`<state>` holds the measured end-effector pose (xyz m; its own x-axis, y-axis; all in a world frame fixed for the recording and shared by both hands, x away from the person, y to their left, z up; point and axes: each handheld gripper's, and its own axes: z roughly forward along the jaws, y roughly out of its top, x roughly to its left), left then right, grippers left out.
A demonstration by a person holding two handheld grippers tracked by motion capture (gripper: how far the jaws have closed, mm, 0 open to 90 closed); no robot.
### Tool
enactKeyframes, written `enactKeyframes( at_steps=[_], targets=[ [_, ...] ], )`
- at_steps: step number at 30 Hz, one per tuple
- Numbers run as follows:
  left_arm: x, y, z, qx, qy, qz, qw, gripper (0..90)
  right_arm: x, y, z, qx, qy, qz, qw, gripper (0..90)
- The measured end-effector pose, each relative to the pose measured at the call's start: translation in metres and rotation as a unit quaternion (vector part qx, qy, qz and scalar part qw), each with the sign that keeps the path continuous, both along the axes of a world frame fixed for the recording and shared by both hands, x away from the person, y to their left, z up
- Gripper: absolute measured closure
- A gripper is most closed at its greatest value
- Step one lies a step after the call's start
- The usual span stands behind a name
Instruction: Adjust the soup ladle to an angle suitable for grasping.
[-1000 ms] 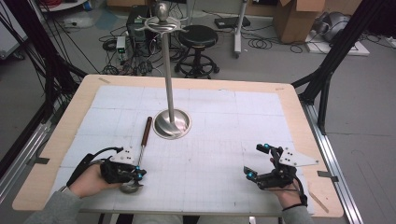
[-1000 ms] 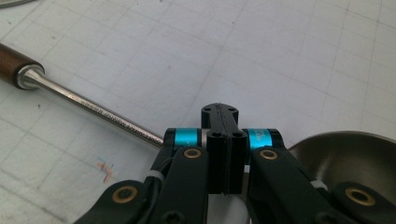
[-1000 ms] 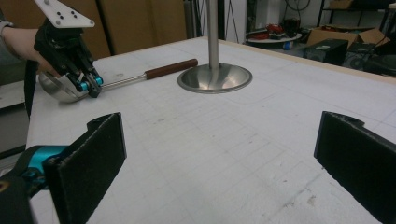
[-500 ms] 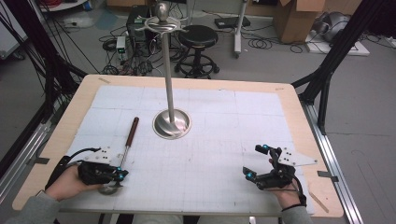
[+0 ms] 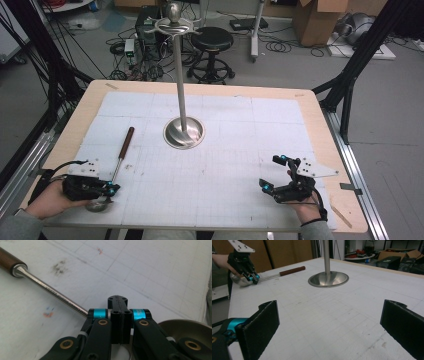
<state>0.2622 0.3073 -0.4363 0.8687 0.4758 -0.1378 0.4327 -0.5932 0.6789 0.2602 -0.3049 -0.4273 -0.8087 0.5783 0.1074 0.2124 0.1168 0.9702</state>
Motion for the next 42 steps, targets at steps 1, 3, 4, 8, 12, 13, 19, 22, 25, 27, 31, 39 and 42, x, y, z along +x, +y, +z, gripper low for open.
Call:
enactKeyframes(
  at_steps=[1, 3, 4, 8, 12, 13, 19, 22, 25, 27, 31, 39, 42],
  targets=[
    [-0.001, 0.004, -0.001, -0.005, 0.002, 0.006, 1.0, 89.8, -0.001, 0.0, 0.0, 0.001, 0.002, 0.0, 1.0, 1.2],
    [-0.003, 0.012, -0.001, -0.008, -0.002, 0.008, 0.9999, 89.8, 0.0, 0.0, 0.0, 0.0, 0.0, -0.001, 1.0, 1.2],
    [-0.004, 0.015, -0.002, -0.011, -0.002, 0.009, 0.9999, 89.8, -0.001, 0.0, 0.0, 0.001, 0.002, 0.0, 1.0, 1.2],
    [-0.004, 0.021, -0.004, -0.025, -0.001, 0.012, 0.9996, 89.8, 0.0, 0.0, 0.0, 0.0, 0.0, -0.001, 1.0, 1.2],
    [-0.004, 0.019, 0.0, -0.022, -0.005, 0.02, 0.9995, 89.8, 0.0, 0.001, 0.0, 0.002, 0.0, -0.001, 1.0, 1.2],
    [-0.003, 0.019, 0.002, -0.031, -0.011, 0.019, 0.9993, 89.8, 0.0, 0.001, 0.0, 0.002, 0.001, 0.0, 1.0, 1.2],
    [0.005, 0.027, 0.014, -0.057, -0.045, 0.068, 0.995, 89.8, 0.0, 0.0, 0.001, 0.0, -0.004, -0.003, 1.0, 1.2],
    [0.013, 0.034, 0.015, -0.065, -0.044, 0.092, 0.9927, 89.8, 0.0, 0.0, 0.001, 0.003, -0.004, -0.003, 1.0, 1.2],
    [0.021, 0.036, 0.011, -0.071, -0.035, 0.107, 0.9911, 89.8, 0.0, 0.0, 0.001, 0.001, -0.003, -0.002, 1.0, 1.2],
    [0.026, 0.036, 0.008, -0.063, -0.03, 0.118, 0.9905, 89.8, 0.0, 0.0, 0.001, 0.003, -0.002, -0.002, 1.0, 1.2],
    [0.035, 0.038, 0.003, -0.054, -0.027, 0.139, 0.9884, 89.7, -0.001, 0.0, 0.002, 0.003, -0.005, -0.001, 1.0, 1.2],
    [0.043, 0.038, -0.005, -0.028, -0.02, 0.149, 0.9883, 89.7, -0.001, 0.0, 0.002, 0.004, -0.003, -0.001, 1.0, 1.2],
    [0.044, 0.036, -0.007, -0.026, -0.026, 0.145, 0.9888, 89.7, -0.001, 0.001, 0.002, 0.002, -0.005, -0.001, 1.0, 1.2]
  ],
)
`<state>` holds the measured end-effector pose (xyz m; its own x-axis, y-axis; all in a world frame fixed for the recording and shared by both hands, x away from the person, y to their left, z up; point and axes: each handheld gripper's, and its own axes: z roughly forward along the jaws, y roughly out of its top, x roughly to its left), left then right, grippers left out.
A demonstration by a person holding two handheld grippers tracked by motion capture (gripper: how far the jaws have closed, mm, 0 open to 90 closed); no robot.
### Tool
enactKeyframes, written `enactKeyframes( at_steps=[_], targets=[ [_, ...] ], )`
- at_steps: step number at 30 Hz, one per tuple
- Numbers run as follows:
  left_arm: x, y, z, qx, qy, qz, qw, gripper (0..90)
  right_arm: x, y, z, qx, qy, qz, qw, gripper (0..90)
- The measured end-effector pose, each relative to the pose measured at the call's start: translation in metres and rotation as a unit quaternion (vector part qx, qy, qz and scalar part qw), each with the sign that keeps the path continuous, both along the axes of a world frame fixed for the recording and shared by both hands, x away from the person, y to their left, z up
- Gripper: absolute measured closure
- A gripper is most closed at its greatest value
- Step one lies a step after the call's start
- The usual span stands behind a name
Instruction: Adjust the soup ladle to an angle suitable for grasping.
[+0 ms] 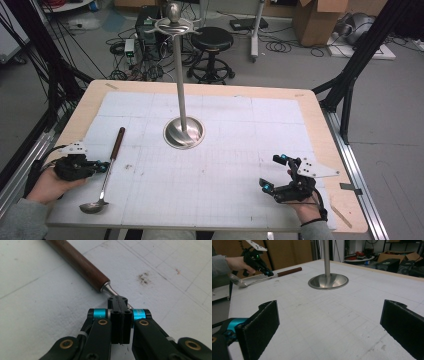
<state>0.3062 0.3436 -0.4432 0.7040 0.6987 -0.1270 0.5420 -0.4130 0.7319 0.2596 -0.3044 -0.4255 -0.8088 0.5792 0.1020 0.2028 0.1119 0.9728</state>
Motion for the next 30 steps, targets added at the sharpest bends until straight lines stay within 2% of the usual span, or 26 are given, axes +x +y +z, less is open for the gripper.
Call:
enactKeyframes(
  at_steps=[16, 30],
  targets=[
    [0.0, -0.008, -0.001, 0.001, -0.01, 0.005, 0.9999, 89.8, 0.0, 0.001, 0.0, -0.002, 0.001, 0.001, 1.0, 1.2],
    [0.0, -0.036, 0.0, 0.012, -0.012, -0.028, 0.9995, 89.8, 0.0, 0.001, -0.001, -0.001, 0.003, 0.001, 1.0, 1.2]
  ],
)
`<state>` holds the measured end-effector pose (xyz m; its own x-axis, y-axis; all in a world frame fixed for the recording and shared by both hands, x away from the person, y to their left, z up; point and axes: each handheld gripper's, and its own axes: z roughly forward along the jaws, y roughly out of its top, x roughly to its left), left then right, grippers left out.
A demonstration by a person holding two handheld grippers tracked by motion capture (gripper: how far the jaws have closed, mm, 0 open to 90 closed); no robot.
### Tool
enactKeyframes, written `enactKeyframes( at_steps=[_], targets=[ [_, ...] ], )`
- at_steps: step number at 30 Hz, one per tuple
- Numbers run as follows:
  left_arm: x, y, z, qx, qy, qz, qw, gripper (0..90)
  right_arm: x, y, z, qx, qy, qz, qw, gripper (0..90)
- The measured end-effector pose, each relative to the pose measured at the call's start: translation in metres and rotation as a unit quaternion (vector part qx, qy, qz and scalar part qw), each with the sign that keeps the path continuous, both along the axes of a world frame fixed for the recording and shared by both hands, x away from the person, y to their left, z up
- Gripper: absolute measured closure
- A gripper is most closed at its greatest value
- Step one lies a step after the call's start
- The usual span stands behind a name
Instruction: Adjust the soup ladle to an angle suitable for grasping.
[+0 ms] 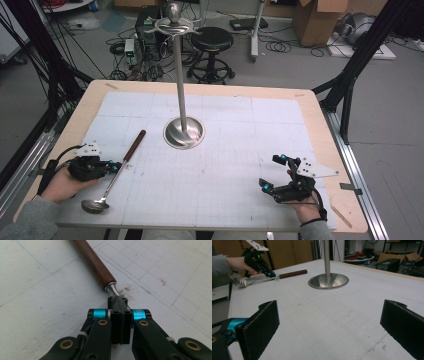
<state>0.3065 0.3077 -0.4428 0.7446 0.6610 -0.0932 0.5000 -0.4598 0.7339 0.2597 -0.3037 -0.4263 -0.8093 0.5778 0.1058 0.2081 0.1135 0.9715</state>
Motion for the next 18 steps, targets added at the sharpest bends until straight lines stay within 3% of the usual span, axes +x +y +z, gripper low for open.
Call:
enactKeyframes(
  at_steps=[6, 11, 15, 18],
  targets=[
    [-0.001, -0.014, 0.001, 0.006, 0.001, -0.026, 0.9996, 89.8, 0.0, 0.0, 0.0, 0.0, 0.0, 0.0, 1.0, 1.2],
    [-0.001, -0.017, 0.002, 0.014, -0.002, -0.03, 0.9994, 89.8, 0.001, 0.0, -0.001, 0.0, 0.001, 0.001, 1.0, 1.2],
    [-0.002, -0.024, 0.004, 0.029, -0.006, -0.058, 0.9979, 89.8, 0.0, 0.0, 0.0, -0.001, -0.001, 0.0, 1.0, 1.2],
    [-0.001, -0.028, 0.007, 0.046, -0.004, -0.058, 0.9973, 89.8, 0.001, 0.0, 0.0, 0.0, -0.001, 0.001, 1.0, 1.2]
  ],
)
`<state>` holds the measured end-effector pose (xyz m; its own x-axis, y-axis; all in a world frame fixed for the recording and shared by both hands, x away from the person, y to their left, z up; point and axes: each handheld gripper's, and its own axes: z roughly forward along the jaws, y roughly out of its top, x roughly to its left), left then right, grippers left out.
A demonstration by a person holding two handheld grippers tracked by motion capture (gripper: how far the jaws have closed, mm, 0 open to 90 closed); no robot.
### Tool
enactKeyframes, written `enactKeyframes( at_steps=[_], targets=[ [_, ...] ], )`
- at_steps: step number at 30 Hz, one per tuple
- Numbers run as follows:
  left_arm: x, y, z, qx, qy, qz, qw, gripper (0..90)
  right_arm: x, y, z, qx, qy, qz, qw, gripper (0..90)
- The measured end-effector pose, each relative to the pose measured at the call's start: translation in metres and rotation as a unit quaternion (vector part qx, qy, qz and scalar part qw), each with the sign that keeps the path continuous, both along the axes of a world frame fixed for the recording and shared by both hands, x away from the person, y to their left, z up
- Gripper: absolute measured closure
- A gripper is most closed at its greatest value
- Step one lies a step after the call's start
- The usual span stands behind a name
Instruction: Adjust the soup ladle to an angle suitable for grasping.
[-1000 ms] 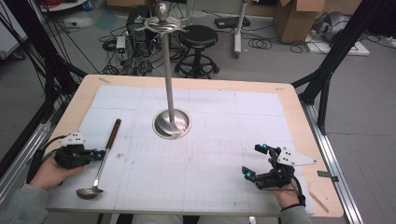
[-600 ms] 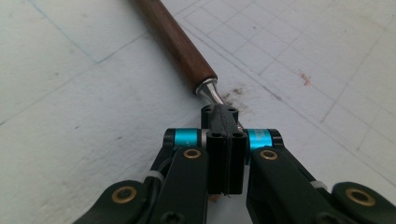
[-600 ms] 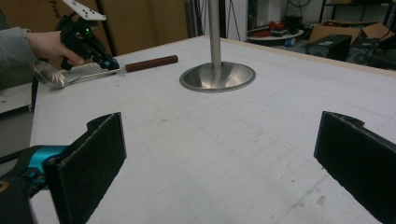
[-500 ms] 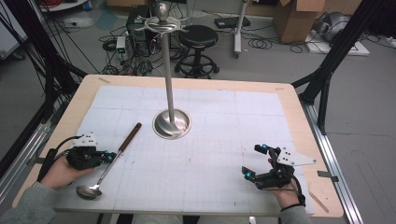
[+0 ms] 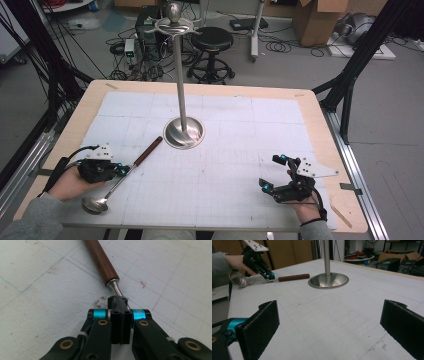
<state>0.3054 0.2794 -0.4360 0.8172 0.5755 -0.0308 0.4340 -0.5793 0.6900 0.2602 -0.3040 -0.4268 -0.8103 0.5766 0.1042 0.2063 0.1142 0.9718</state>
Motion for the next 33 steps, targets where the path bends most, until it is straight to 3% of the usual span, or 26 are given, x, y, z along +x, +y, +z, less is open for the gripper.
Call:
enactKeyframes(
  at_steps=[6, 12, 19, 29, 31, 33],
  targets=[
    [0.005, -0.008, 0.002, 0.009, 0.005, 0.006, 0.9999, 89.8, 0.0, 0.0, 0.0, 0.0, 0.0, 0.0, 1.0, 1.2],
    [0.014, -0.008, 0.001, -0.001, 0.011, 0.032, 0.9994, 89.8, 0.0, 0.0, 0.0, -0.001, 0.0, 0.001, 1.0, 1.2],
    [0.026, -0.01, 0.001, -0.004, 0.011, 0.042, 0.999, 89.7, 0.0, 0.001, 0.001, -0.002, -0.004, 0.004, 1.0, 1.2],
    [0.029, -0.03, 0.002, 0.012, 0.0, 0.035, 0.9993, 89.8, 0.0, 0.001, 0.001, -0.003, -0.001, 0.004, 1.0, 1.2],
    [0.028, -0.035, 0.003, 0.016, 0.0, 0.026, 0.9995, 89.8, 0.0, 0.001, 0.001, -0.003, 0.0, 0.005, 1.0, 1.2],
    [0.027, -0.042, 0.003, 0.008, 0.005, 0.006, 0.9999, 89.8, 0.0, 0.001, 0.001, -0.003, 0.0, 0.004, 1.0, 1.2]
  ],
)
